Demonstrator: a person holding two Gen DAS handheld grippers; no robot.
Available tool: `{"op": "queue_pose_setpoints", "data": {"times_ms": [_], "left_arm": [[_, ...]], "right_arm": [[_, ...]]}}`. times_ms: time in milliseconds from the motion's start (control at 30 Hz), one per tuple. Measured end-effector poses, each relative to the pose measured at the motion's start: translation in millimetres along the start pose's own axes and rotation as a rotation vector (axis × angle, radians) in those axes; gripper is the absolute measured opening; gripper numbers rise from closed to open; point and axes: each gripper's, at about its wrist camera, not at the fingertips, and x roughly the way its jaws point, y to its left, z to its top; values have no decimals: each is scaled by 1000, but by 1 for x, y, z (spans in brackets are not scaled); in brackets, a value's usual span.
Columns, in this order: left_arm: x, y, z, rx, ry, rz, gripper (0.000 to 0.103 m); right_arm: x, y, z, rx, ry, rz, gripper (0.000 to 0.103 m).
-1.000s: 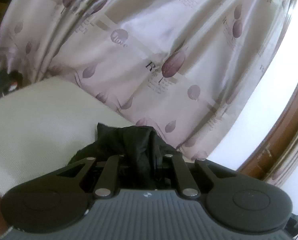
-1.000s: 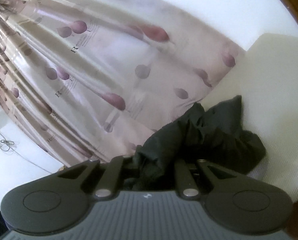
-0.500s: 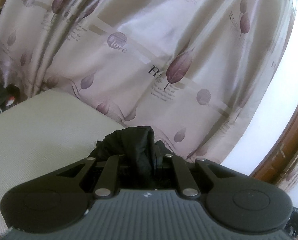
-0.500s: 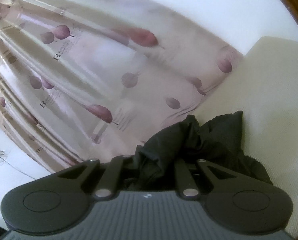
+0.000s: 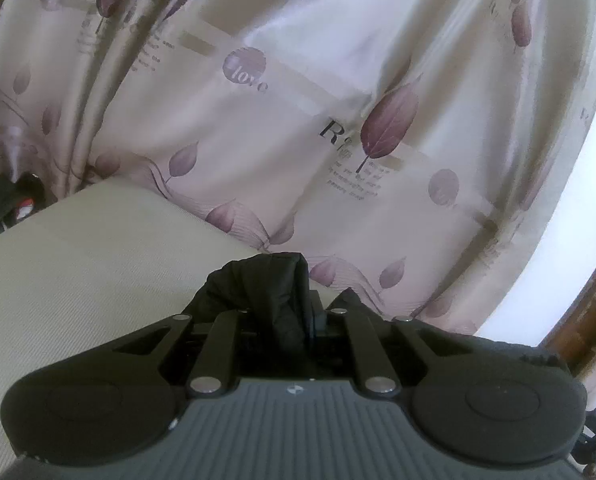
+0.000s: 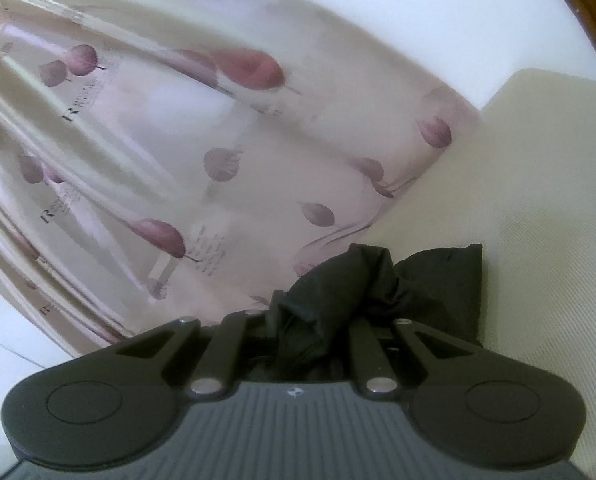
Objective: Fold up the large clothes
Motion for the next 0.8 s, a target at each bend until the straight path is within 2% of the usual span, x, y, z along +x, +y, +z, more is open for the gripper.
{"op": "queue_pose_setpoints", "data": {"times_ms": [500, 800], "left_arm": [[42, -3, -3, 41, 32, 71, 19], [62, -7, -6, 104, 50, 128, 20]], "right_arm": [[42, -22, 8, 39, 30, -58, 11], [63, -36, 7, 71, 47, -100, 11]]}}
